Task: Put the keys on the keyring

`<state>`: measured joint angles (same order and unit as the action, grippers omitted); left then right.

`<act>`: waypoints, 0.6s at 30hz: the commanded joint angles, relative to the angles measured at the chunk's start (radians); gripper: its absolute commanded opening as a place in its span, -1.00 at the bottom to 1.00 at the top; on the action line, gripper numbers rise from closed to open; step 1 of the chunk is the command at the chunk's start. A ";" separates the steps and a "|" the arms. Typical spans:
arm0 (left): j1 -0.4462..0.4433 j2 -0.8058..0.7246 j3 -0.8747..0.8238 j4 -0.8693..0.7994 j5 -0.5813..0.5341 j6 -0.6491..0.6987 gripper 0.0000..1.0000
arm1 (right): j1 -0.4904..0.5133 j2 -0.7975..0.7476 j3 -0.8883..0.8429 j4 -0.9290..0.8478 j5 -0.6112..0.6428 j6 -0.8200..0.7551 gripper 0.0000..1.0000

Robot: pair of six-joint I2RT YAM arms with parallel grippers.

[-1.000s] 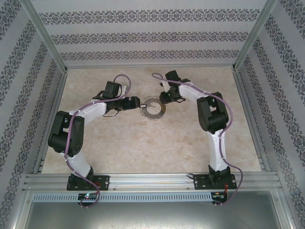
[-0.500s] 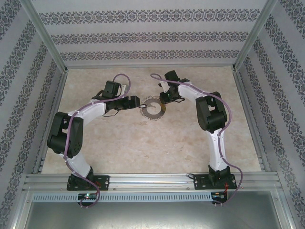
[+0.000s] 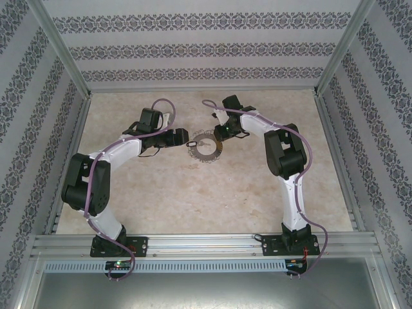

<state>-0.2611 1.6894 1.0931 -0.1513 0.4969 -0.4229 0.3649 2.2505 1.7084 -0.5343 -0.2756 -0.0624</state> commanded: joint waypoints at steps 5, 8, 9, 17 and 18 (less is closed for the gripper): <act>-0.008 -0.040 -0.006 -0.042 -0.013 0.037 0.67 | 0.013 0.011 0.020 0.000 -0.066 -0.038 -0.80; -0.007 -0.048 -0.008 -0.047 -0.015 0.038 0.67 | 0.013 -0.011 0.001 0.011 -0.090 -0.037 -0.98; -0.008 -0.051 -0.010 -0.047 -0.017 0.040 0.67 | 0.013 -0.023 -0.013 0.021 -0.099 -0.035 -1.00; -0.007 -0.063 -0.012 -0.059 -0.022 0.048 0.65 | 0.011 -0.159 -0.151 0.099 -0.177 -0.033 -1.00; -0.008 -0.066 -0.013 -0.060 -0.023 0.048 0.65 | 0.012 -0.189 -0.176 0.116 -0.190 -0.032 -1.00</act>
<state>-0.2611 1.6585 1.0924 -0.1757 0.4862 -0.4000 0.3649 2.1624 1.5791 -0.4709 -0.3950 -0.0856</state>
